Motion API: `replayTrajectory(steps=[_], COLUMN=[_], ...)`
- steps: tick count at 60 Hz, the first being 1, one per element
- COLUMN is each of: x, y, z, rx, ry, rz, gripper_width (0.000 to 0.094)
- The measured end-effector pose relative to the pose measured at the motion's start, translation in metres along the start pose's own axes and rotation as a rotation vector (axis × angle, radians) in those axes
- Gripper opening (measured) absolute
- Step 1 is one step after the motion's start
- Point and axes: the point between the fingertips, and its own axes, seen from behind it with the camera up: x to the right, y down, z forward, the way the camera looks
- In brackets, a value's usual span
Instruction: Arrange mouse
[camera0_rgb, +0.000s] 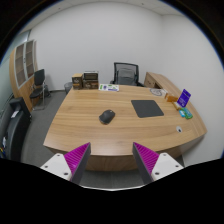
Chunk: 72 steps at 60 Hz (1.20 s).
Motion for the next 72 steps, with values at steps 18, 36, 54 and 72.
replayTrajectory(steps=[18,36,54,72], x=[-0.011,-0.021,-0.030,-0.037], y=[-0.001,-0.007,-0.008,-0.021], z=[0.027,0.075,0.154,0.241], rx=[0.009,0.029,0.020,0.006], ry=[-0.030,-0.055,-0.072,-0.076], rz=[-0.009,-0.007,0.010,0.015], gripper_width=[0.0862,0.0864,0.0862,0.0860])
